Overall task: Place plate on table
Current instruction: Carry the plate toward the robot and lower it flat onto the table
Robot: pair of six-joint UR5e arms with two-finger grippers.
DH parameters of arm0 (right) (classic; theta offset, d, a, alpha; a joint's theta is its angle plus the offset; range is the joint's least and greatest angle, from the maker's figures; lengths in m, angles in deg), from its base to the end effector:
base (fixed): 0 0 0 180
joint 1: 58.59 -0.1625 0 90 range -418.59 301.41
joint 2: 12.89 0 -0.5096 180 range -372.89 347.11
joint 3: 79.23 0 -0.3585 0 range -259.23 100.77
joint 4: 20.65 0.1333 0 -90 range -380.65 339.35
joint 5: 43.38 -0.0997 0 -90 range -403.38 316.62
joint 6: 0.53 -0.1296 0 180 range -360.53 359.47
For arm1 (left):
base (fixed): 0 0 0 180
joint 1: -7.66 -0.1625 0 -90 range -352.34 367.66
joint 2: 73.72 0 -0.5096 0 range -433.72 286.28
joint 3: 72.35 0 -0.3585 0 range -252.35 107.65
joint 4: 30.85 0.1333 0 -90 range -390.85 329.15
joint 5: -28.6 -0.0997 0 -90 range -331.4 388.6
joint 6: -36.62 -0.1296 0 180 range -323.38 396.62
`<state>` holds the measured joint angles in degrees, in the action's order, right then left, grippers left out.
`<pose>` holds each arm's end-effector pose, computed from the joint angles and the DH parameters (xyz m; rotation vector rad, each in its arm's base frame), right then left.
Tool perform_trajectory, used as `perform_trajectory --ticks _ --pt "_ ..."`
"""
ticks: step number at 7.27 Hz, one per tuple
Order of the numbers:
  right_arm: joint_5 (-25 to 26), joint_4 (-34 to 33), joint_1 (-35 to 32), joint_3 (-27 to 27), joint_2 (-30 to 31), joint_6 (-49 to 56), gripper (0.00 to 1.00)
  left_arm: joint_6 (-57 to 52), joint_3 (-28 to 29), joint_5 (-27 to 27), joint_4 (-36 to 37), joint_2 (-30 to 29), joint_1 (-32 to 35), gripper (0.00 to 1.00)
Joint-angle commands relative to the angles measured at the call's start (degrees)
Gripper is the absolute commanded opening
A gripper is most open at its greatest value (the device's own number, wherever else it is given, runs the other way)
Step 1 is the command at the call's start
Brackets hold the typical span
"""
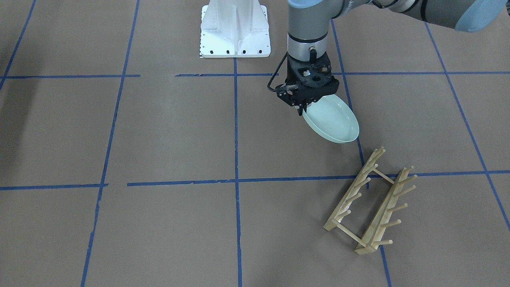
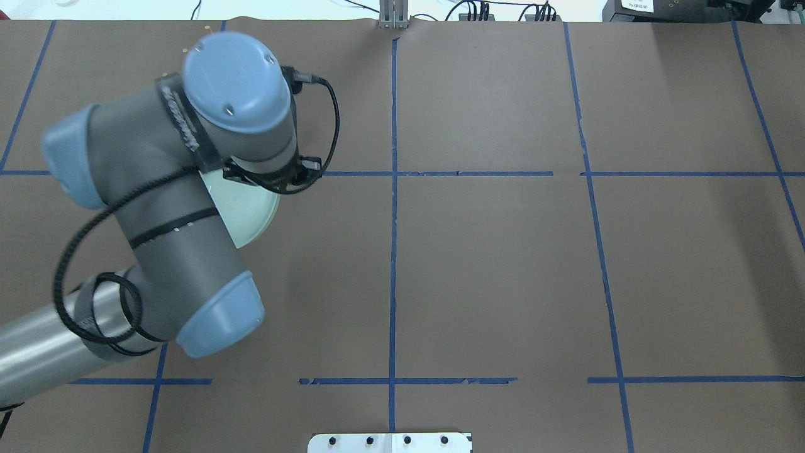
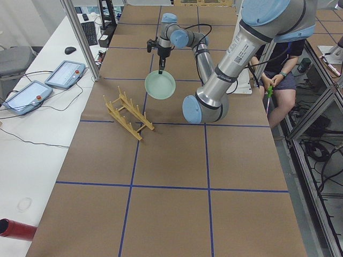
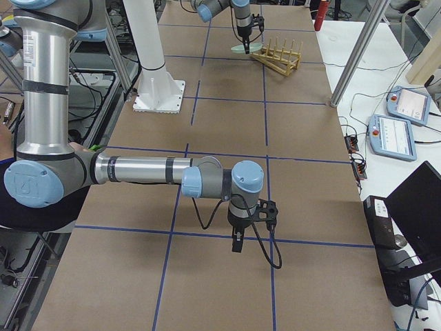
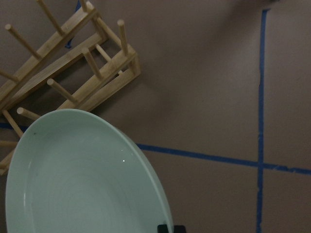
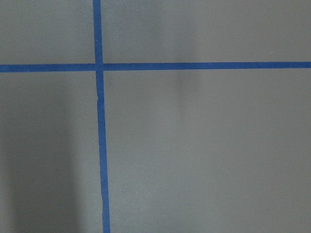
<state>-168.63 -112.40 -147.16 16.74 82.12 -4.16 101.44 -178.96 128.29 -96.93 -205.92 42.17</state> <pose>0.0482 -0.4135 0.7713 -0.0405 -0.6141 0.0414 0.4995 -0.4787 0.2811 0.1602 0.6087 -0.1059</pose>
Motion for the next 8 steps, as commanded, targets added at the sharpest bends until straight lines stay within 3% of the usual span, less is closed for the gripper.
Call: perform_trajectory --ticks 1,2,3,4,7,8 --pt "0.0 0.0 0.1 0.0 0.0 -0.1 1.00 -4.9 5.6 -5.6 1.2 0.9 -6.6 0.00" --pt "0.0 0.0 0.0 0.0 0.0 -0.1 1.00 -4.9 6.7 -5.9 1.1 1.8 -8.5 0.00" --pt "0.0 0.0 0.0 0.0 0.0 -0.1 1.00 -5.0 6.6 -5.8 1.2 1.8 -8.5 0.07" --pt "0.0 0.0 0.0 0.0 0.0 -0.1 1.00 -5.2 6.8 -6.2 1.2 2.9 -10.3 0.99" --pt "0.0 0.0 0.0 0.0 0.0 -0.1 1.00 -4.9 5.8 -8.4 1.2 3.0 -11.3 1.00" --pt "0.0 0.0 0.0 0.0 0.0 -0.1 1.00 -5.4 3.4 -8.1 1.2 2.8 -8.6 1.00"
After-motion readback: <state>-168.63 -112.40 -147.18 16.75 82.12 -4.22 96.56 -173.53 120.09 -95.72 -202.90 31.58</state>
